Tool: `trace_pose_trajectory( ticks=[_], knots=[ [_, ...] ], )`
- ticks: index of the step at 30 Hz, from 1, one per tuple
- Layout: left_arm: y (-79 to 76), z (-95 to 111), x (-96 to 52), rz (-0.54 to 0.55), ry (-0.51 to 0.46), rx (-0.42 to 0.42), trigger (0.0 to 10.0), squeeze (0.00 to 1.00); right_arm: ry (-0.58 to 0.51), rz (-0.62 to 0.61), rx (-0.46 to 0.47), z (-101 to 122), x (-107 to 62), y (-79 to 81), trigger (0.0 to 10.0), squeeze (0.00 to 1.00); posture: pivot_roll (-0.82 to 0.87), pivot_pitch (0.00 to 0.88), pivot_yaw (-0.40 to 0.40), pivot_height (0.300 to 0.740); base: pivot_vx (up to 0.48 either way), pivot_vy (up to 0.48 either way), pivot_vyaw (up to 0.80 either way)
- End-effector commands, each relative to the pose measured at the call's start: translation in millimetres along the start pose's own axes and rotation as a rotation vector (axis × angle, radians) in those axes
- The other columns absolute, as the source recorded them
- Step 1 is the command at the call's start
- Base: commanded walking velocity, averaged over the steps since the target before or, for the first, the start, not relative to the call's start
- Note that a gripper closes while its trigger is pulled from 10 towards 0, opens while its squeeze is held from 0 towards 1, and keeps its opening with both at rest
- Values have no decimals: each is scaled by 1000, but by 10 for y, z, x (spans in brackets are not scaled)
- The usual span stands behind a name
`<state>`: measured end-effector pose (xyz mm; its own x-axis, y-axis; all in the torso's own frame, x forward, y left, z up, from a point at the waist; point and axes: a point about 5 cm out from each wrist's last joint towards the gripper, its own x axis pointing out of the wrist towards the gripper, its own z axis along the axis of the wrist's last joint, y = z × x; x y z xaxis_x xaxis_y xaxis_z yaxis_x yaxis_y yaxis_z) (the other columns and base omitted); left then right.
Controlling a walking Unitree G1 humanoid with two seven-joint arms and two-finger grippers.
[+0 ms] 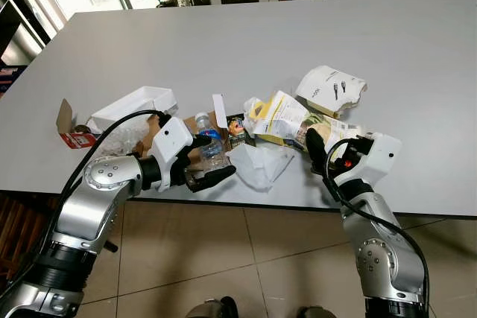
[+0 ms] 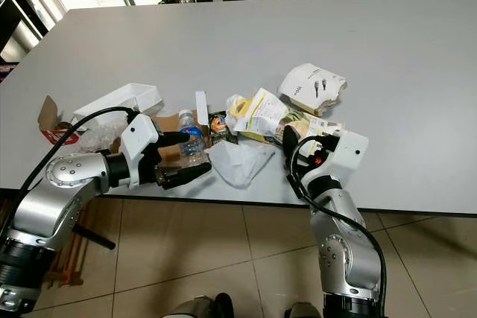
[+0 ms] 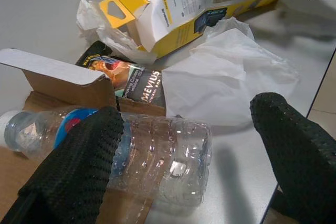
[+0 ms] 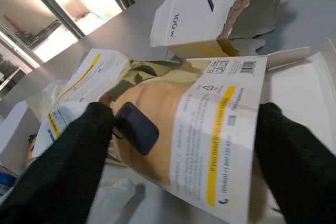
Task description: Picking trash to rubbish bin
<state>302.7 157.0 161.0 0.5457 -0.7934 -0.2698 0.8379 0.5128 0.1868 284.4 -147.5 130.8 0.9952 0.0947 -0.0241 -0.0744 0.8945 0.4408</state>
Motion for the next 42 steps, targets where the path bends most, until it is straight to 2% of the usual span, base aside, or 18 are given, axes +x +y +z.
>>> trace_pose_trajectory(
  ticks=[1, 42],
  knots=[
    [7, 10, -52, 5, 6, 13, 10000, 0, 21, 7, 32, -82, -9, 30, 0, 0, -5, 145, 129, 740, 0, 0, 0],
    [22, 14, -31, 6, 12, 23, 10000, 0, 5, -31, 21, -105, -6, -63, 0, 0, -7, 139, 136, 740, 0, 0, 0]
  ],
)
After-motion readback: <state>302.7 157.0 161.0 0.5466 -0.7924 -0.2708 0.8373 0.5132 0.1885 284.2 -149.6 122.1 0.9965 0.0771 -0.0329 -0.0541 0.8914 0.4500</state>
